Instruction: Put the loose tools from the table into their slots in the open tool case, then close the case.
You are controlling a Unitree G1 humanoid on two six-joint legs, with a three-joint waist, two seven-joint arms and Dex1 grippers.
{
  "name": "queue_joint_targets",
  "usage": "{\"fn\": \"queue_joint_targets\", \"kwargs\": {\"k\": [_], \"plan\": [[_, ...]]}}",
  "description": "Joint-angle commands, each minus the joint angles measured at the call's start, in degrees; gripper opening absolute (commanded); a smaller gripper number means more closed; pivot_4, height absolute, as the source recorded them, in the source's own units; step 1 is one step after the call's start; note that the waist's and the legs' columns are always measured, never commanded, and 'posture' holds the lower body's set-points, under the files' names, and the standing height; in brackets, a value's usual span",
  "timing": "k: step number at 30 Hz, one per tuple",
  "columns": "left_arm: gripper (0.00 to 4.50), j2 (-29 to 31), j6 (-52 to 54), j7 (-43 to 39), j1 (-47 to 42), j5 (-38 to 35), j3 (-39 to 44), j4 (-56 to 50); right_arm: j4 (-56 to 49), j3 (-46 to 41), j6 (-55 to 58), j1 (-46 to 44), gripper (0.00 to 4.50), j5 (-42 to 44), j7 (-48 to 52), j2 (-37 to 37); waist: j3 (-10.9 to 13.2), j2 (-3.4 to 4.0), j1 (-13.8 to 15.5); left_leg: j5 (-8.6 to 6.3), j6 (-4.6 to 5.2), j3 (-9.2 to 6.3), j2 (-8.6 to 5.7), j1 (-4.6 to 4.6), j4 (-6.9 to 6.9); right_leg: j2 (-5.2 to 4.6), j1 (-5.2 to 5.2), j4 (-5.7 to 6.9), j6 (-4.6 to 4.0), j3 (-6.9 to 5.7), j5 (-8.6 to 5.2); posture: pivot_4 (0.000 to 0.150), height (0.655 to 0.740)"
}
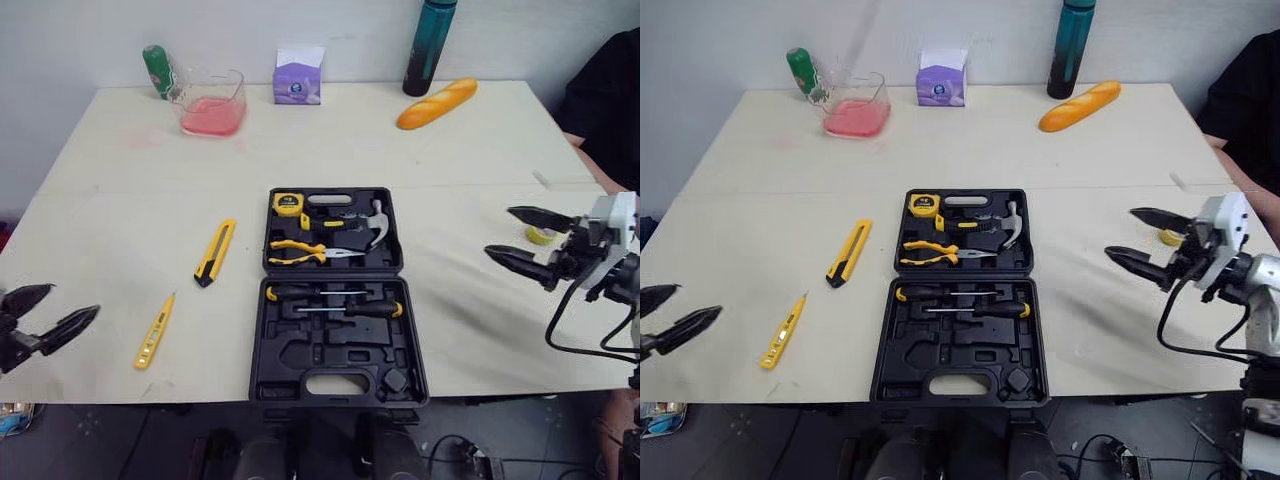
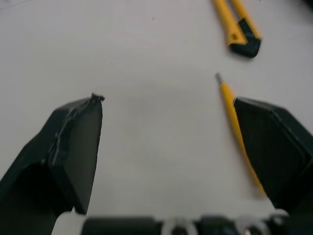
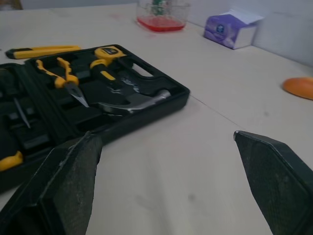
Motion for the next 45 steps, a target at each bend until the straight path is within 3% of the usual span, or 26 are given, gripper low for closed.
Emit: {"fn": "queue_joint_targets", "kwargs": {"k": [1, 11, 18, 26, 43, 44, 45], "plan": [[4.50, 0.1, 12.2, 8.0, -1.2, -3.7, -0.2, -11.0, -6.1, 0.4, -1.7, 0.1, 4.48, 2.9, 2.7, 1.9, 0.0, 0.00, 0.1, 0.00, 0.00, -0.01, -0.01, -0.01, 0.00, 0.02, -0.01, 0.02, 0.00, 0.06, 0.00, 0.150, 0.7400], [4.50, -4.3, 37.8, 25.8, -11.0, -8.5, -6.7, -29.3, -10.4, 5.9, -4.6, -0.7, 4.48, 5.7, 12.1, 7.7, 0.0, -0.04, 0.1, 0.04, 0.02, -0.04, -0.09, -0.01, 0.02, 0.25, 0.03, 0.04, 0.00, 0.24, 0.00, 0.150, 0.7400], [4.50, -12.1, 52.0, 33.1, -16.7, -5.2, -9.5, -34.4, -15.1, 9.5, -5.6, 0.4, 4.48, 7.0, 15.2, 11.5, 0.0, -0.09, 0.2, 0.08, -0.02, -0.04, -0.09, 0.00, 0.05, 0.40, 0.04, 0.08, 0.00, 0.23, 0.00, 0.150, 0.7400], [4.50, -17.6, 52.7, 35.2, -14.9, -0.5, -11.1, -33.7, -16.3, 11.9, -5.6, 0.6, 4.48, 5.6, 13.7, 11.5, -0.1, -0.24, 0.3, 0.08, -0.02, -0.08, -0.10, -0.01, 0.10, 0.41, 0.05, 0.06, -0.01, 0.26, -0.01, 0.150, 0.7400], [4.50, -17.7, 43.7, 31.9, -7.6, 6.1, -16.7, -26.6, -21.5, 12.5, -3.4, 1.7, 4.48, 5.4, 9.0, 11.0, -0.2, -0.32, 0.4, 0.08, -0.03, -0.14, -0.11, 0.03, 0.12, 0.24, 0.07, 0.04, -0.06, 0.25, -0.03, 0.150, 0.7400], [3.95, -17.7, 43.3, 31.7, -7.4, 6.1, -16.6, -26.3, -21.5, 12.5, -3.4, 1.7, 4.50, 5.4, 8.9, 11.1, -0.2, -0.32, 0.4, 0.08, -0.03, -0.14, -0.11, 0.04, 0.12, 0.24, 0.07, 0.03, -0.07, 0.25, -0.04, 0.150, 0.7400], [3.70, -17.8, 42.7, 31.5, -7.1, 6.3, -16.6, -25.8, -21.5, 12.5, -3.3, 1.7, 4.50, 5.4, 8.7, 11.1, -0.2, -0.32, 0.4, 0.08, -0.03, -0.14, -0.10, 0.06, 0.12, 0.23, 0.07, 0.02, -0.09, 0.25, -0.05, 0.150, 0.7400]]}}
